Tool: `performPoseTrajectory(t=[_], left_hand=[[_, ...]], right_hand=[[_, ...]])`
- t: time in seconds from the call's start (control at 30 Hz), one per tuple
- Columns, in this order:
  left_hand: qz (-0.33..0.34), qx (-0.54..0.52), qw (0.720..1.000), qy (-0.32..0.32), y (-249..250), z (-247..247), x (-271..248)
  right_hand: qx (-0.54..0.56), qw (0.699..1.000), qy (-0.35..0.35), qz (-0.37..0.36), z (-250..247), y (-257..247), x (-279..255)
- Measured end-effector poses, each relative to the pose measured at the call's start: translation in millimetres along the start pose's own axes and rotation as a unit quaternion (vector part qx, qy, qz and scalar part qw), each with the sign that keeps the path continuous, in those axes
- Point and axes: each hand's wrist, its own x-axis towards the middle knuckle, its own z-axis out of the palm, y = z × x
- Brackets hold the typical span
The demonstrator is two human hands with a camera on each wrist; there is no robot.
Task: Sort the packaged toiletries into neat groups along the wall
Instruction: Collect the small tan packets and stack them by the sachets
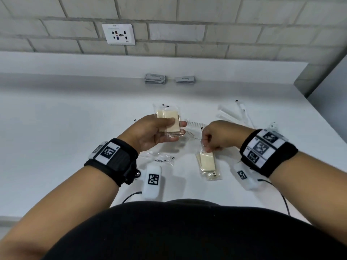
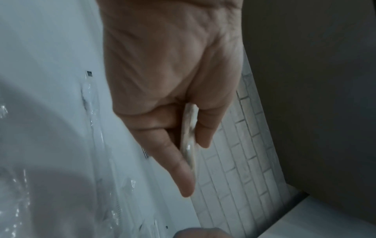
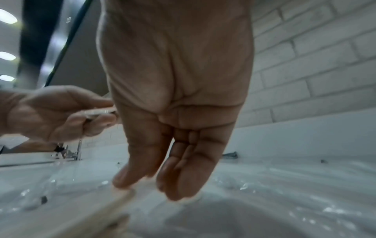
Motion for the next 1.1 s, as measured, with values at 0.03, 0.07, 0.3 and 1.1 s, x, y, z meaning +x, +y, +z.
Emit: performPoseTrajectory(t=[0.03, 0.07, 0.3, 1.1], left_hand=[[0.007, 0.007, 1.0, 0.002, -1, 0, 0], [0.015, 0.017, 1.0, 0.011, -2, -1, 0], [0.065, 0.112, 0.99, 0.054, -3, 12, 6], [0.13, -0.053, 0.984, 0.114, 5, 18, 4]], right_hand=[[-0.027, 0.999, 0.035, -0.003, 3, 0, 0], [-0.018, 0.997, 0.074, -0.012, 0, -2, -1], [0.433, 0.867, 0.215, -0.12, -27, -37, -12], [0.544, 0.793, 0.246, -0.116, -10, -40, -7]])
